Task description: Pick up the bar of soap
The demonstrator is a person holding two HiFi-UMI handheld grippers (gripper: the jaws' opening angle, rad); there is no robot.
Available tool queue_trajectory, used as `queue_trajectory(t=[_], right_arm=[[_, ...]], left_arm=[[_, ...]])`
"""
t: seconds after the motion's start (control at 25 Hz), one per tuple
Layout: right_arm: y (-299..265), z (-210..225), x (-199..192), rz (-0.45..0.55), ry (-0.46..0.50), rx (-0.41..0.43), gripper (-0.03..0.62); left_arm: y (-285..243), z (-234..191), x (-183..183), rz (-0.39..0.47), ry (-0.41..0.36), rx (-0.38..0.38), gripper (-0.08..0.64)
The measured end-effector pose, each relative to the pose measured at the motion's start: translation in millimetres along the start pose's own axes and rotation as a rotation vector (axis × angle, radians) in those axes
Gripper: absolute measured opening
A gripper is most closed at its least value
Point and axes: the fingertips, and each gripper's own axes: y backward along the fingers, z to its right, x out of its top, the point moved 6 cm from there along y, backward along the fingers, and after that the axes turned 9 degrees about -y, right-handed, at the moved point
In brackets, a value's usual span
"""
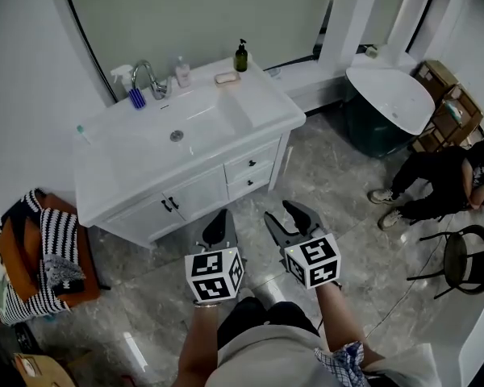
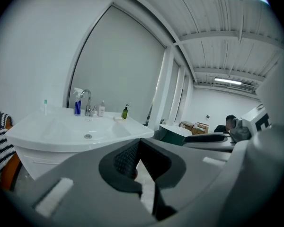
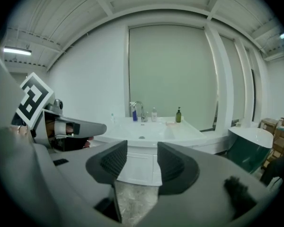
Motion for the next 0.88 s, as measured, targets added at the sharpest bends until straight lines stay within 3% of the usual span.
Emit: queue_trajectory(t=[0.36,0.52,0.68,0.88], right_arm=[[-11.6,-4.8,-8.8,-0.052,-0.018,-0.031,0.207],[-12.2,-7.9,-13.9,-0.057,-0.039,-0.007,0.207],[-18.7,-3.3,-6.7,-0.047,0.025,-0.008,0.207],[-36.1,18.8,-1.4,-0.032,-0.076,-0.012,0.207]], left_arm=[[-9.1,-21.5,-1.9,-0.021,-0.009,-0.006,0.008],[-10.3,-23.4,-1.3,-0.019,-0.022,-0.003,0.008],[-16.1,-30.8,0.5,-0.012,-0.027,0.018,0.008],[-32.0,-38.3,4.1,-0.017,-0.034,0.037,0.008]])
